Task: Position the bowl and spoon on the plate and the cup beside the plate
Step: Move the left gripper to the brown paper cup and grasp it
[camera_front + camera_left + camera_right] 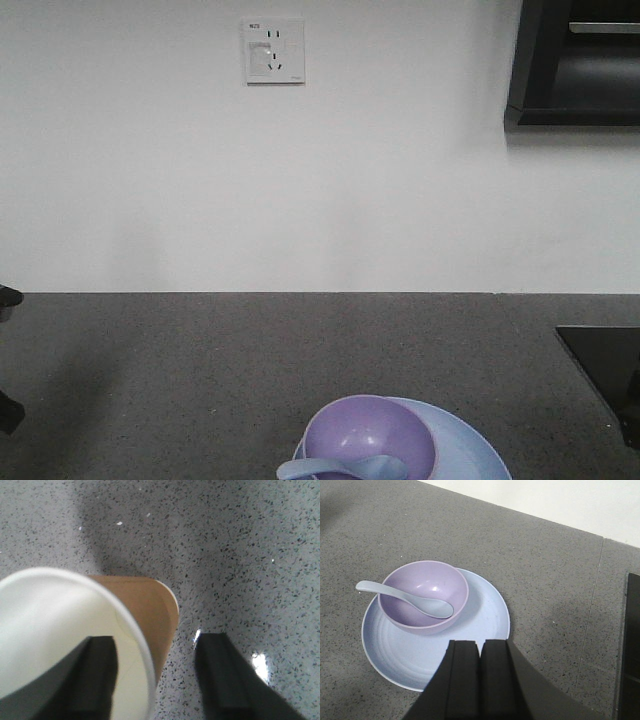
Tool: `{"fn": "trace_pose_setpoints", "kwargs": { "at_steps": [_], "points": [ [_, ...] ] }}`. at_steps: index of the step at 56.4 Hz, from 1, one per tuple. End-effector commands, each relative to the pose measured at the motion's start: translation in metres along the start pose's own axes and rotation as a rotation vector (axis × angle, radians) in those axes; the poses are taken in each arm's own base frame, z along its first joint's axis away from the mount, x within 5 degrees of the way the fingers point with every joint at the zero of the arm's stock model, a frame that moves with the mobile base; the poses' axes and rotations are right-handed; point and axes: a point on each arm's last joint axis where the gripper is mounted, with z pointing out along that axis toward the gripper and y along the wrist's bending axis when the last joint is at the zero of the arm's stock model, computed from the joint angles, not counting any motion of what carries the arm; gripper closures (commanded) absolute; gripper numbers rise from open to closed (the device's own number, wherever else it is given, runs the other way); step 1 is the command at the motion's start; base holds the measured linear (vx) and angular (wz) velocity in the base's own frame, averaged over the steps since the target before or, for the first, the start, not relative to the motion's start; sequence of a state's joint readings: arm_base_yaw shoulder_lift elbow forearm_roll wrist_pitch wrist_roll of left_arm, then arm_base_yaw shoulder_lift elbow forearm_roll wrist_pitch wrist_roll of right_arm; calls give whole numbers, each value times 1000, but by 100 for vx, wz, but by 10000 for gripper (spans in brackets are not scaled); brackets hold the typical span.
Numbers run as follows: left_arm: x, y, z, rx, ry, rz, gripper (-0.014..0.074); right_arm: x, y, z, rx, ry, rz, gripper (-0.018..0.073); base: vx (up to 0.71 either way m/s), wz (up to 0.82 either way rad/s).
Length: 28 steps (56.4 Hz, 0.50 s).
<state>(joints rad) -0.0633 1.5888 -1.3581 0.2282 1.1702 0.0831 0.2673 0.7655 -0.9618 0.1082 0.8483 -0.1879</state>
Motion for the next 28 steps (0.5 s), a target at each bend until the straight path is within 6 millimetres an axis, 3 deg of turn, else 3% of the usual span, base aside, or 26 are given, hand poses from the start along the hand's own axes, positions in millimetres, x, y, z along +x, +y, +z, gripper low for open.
{"fn": "trace_pose_setpoints", "kwargs": {
  "at_steps": [1,7,20,28],
  "points": [
    [-2,6,-19,-25,-91,-14,335,-12,-2,-7,19,-99,-6,571,0,0],
    [-1,5,-19,-21,-85,29,605,-12,-1,-7,17,-99,-3,571,0,0],
    [1,-6,-44,105,-216,74,602,-12,-1,-7,15,-101,2,571,0,0],
    [6,-35,-73,291,-352,221,600,-12,-1,-7,15,-101,2,571,0,0]
  ]
}}
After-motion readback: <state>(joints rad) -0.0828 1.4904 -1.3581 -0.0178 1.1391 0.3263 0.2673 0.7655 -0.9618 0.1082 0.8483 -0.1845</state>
